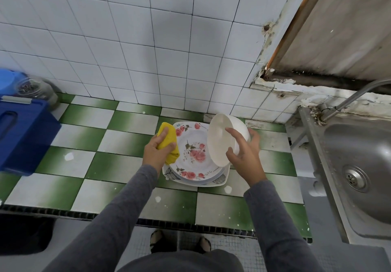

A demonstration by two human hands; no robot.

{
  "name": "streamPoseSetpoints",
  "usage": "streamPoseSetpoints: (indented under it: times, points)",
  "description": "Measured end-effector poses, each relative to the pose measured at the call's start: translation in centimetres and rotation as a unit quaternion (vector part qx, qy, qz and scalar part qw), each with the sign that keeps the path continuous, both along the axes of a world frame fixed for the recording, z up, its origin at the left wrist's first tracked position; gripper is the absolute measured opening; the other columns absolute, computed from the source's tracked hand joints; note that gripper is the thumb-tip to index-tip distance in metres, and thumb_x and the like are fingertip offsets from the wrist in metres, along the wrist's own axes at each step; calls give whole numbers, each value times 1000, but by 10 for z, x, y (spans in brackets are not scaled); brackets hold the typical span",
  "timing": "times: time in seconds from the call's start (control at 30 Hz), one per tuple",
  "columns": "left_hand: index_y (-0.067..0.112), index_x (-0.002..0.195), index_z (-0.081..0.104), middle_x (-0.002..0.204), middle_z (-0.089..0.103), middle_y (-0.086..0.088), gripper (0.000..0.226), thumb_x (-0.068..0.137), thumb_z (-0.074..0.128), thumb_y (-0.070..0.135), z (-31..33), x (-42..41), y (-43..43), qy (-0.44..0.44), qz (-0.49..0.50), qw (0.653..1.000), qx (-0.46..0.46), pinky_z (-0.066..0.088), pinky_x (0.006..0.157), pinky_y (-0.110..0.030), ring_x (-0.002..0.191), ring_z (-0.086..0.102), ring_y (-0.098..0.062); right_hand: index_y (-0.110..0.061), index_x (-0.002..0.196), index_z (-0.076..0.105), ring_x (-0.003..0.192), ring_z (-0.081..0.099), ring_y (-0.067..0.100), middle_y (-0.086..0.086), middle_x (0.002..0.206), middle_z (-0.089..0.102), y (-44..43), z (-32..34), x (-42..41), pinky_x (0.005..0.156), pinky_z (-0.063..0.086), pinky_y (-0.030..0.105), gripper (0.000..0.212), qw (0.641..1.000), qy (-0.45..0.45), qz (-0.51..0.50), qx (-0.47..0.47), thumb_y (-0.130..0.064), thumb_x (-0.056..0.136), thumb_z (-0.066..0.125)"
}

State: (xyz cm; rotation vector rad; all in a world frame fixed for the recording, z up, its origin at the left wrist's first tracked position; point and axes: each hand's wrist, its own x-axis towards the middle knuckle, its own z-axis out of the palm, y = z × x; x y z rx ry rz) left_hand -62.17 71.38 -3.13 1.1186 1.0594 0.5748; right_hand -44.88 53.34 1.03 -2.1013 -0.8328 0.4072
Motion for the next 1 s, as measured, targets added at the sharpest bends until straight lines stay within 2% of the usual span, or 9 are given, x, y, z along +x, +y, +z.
streamPoseSetpoints:
  times: [0.23,0.37,0.53,0.6,0.7,0.8,0.9,0.93,1.0]
  points:
    - [26,139,55,149,41,1,57,88,70,3,6,4,2,-6,-3,1000,-1,56,69,-23,117,52,-25,-49,130,54,142,17,32,0,155,11,2,6,3,114,30,44,58,996,-76,45,-35,-8,91,62]
    - [25,140,55,152,40,-2,57,89,70,4,11,6,3,-4,-6,1000,3,54,74,-23,116,51,-23,-47,132,55,140,18,36,7,156,12,6,9,2,111,35,53,57,985,-143,67,-69,-10,90,64]
    - [25,140,54,144,42,3,56,90,67,3,17,8,2,-13,-3,1000,1,54,58,-16,109,52,-20,-53,135,39,140,19,43,4,157,9,9,5,1,105,41,66,69,971,-200,91,-91,-13,89,69]
    - [25,140,54,138,44,4,55,91,66,3,17,8,1,-18,0,1000,-1,54,54,-15,104,54,-18,-52,136,40,139,20,44,5,157,10,8,4,-1,104,42,66,68,971,-211,84,-78,-12,89,69]
    - [26,141,53,142,44,3,54,92,66,7,16,8,2,-8,-1,1000,4,53,66,-19,111,52,-21,-51,132,50,140,20,41,8,157,13,8,0,-2,106,40,60,61,974,-211,64,-52,-11,89,68]
    - [26,141,53,146,45,-2,52,93,66,10,17,9,1,-18,2,1000,12,56,81,-30,119,52,-25,-49,132,53,137,25,29,2,151,20,10,0,-6,113,39,52,58,993,-113,1,41,-9,90,63]
    - [28,140,54,147,47,-5,49,94,65,14,25,15,-1,-39,3,999,17,51,101,-44,124,53,-26,-49,135,47,127,37,12,-1,149,24,13,7,-16,102,45,18,54,982,83,-86,146,-11,97,52]
    - [28,141,54,146,48,-3,48,95,64,14,31,18,-3,-47,2,999,26,51,102,-43,124,54,-25,-49,137,45,126,40,11,-1,150,27,14,9,-19,102,45,18,50,973,128,-105,163,-18,98,48]
    - [33,141,52,143,50,4,47,98,62,17,43,25,-7,-61,-3,996,62,49,104,-40,126,53,-20,-55,135,43,131,41,18,-5,149,32,17,10,-23,106,48,41,46,954,201,-121,188,-32,95,43]
